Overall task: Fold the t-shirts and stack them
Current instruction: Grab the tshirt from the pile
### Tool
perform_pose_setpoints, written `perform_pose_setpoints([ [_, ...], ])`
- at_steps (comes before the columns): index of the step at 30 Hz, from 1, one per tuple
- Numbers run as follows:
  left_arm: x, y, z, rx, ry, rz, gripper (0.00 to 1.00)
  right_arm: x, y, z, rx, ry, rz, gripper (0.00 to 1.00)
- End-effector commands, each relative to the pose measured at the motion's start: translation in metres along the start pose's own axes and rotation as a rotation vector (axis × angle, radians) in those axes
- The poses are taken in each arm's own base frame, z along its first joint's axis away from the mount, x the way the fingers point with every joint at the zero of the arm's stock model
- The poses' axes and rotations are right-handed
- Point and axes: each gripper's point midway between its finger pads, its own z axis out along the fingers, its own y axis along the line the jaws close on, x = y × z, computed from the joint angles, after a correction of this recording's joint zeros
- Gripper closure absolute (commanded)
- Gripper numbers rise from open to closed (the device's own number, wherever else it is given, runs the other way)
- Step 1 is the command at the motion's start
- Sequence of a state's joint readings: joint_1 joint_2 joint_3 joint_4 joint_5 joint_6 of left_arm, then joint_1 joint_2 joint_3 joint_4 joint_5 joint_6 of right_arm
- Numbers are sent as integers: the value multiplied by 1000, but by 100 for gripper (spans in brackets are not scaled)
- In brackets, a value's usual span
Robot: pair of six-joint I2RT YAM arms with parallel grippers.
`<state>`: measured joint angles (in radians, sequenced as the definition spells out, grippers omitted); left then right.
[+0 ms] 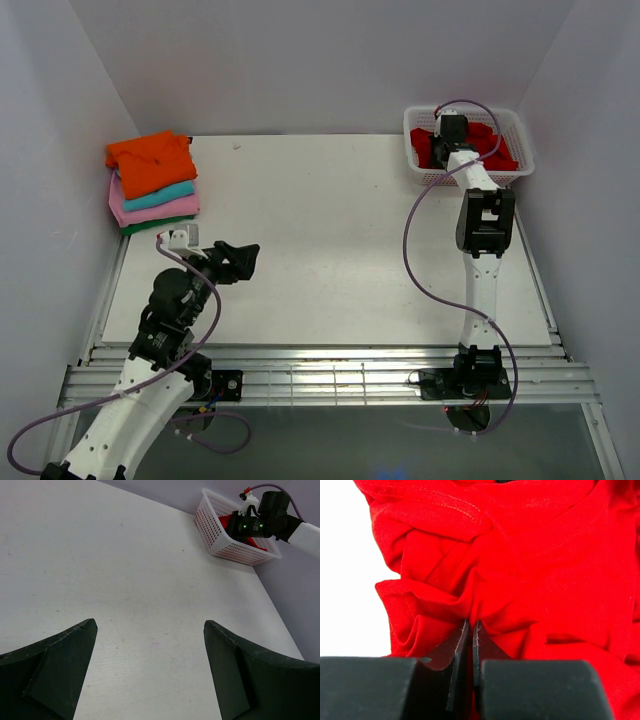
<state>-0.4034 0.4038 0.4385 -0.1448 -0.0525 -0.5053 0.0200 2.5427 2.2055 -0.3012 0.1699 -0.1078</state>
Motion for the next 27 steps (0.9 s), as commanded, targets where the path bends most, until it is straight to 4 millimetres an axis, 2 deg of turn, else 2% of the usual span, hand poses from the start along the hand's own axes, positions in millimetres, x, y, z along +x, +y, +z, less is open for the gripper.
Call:
perform_pose_setpoints([
  [1,-14,-4,-5,-3,-35,-4,2,-24,-3,-12,-9,-42,8,92],
  [3,-15,-4,-5,-3,-41,-6,2,-42,-1,-25,-33,-85,13,92],
  [4,-14,-4,-5,-2,-39,-8,2,-69,-4,-45,-32,-149,19,92],
  [6,-14,-5,-6,5,-42,-8,2,-100,-7,-71,-51,-219,24,92],
  [7,-13,-4,-5,4,-41,-11,2,-128,-10,-100,-53,-278,24,92],
  [9,-13,-4,-5,6,-42,-14,2,-157,-11,-135,-73,-347,21,92],
  [10,-13,-5,-5,11,-48,-17,2,-180,-14,-170,-80,-406,23,92],
  [12,-10,-5,-5,20,-44,-22,2,-193,-13,-201,-110,-444,34,92],
  [13,-10,-6,-5,28,-49,-24,2,-209,-15,-236,-114,-498,38,92],
  [15,-7,-7,-5,35,-43,-31,2,-209,-4,-260,-179,-513,36,92],
  [16,-7,-7,-6,42,-48,-33,2,-220,1,-292,-206,-556,40,92],
  [18,-5,-7,-5,45,-46,-34,2,-218,17,-316,-266,-560,29,92],
  [19,-5,-8,-6,51,-48,-36,2,-220,31,-340,-297,-580,13,92],
  [21,-4,-8,-6,56,-50,-39,2,-214,55,-359,-353,-571,-12,92],
  [22,-5,-10,-6,63,-53,-41,2,-214,80,-380,-407,-584,-36,92],
  [24,-5,-11,-6,71,-54,-48,2,-206,114,-399,-509,-577,-61,92],
  [25,-4,-11,-6,74,-54,-50,2,-203,140,-419,-583,-588,-79,92],
  [27,-4,-13,-6,83,-56,-57,2,-193,173,-438,-700,-574,-84,92],
])
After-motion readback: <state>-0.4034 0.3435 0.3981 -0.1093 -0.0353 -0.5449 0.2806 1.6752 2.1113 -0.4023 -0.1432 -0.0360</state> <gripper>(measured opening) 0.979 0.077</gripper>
